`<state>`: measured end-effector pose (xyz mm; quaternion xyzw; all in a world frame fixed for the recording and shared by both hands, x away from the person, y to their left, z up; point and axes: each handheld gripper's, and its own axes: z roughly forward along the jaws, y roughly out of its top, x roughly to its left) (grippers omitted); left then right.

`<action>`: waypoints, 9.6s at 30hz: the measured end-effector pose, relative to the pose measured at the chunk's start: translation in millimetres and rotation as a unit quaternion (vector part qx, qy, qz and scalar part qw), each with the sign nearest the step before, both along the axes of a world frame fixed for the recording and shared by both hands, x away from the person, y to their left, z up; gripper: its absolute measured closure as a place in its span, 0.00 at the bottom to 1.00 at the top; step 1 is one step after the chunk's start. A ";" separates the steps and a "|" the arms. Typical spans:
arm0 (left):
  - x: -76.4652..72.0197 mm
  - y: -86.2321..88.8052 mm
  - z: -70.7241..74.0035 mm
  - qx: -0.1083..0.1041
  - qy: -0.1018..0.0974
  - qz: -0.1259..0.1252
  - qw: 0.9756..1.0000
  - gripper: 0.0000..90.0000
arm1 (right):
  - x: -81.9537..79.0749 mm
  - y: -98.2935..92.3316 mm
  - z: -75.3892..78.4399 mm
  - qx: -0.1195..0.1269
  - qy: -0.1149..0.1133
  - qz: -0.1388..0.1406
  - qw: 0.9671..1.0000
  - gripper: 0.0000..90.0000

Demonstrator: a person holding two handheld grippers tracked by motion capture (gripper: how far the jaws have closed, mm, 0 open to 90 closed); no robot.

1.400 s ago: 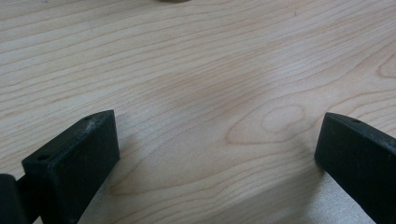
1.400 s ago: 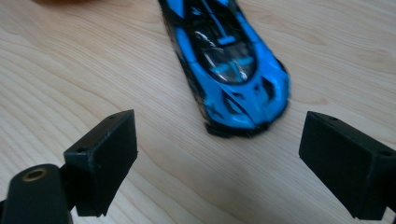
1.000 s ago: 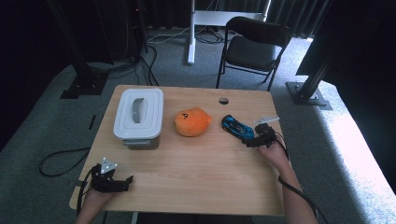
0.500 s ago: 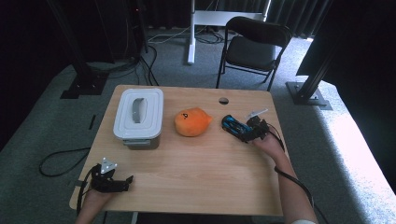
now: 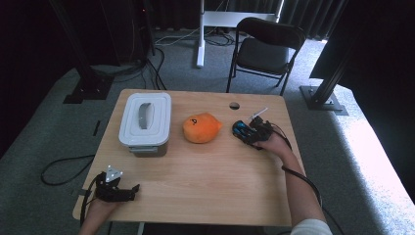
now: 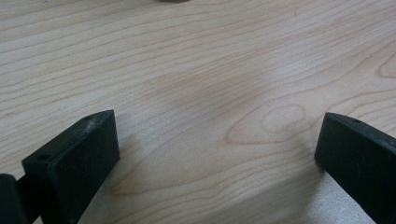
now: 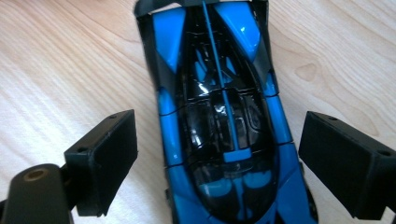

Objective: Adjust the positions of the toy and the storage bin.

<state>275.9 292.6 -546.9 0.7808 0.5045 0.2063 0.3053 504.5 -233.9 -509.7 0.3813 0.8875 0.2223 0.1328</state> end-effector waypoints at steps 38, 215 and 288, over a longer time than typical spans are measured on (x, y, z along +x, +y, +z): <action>-0.4 -0.2 0.0 0.000 0.000 0.001 1.000 0.00 | -9.2 -10.6 -14.3 0.039 0.023 -0.052 0.998 0.27; -2.6 -0.5 0.0 0.000 0.000 0.005 1.000 0.01 | -97.3 41.3 52.6 0.147 -0.082 -0.086 0.982 0.22; -3.1 -0.4 -0.1 0.000 -0.001 0.003 1.000 0.01 | -122.8 51.1 41.3 0.112 -0.096 -0.101 0.984 0.69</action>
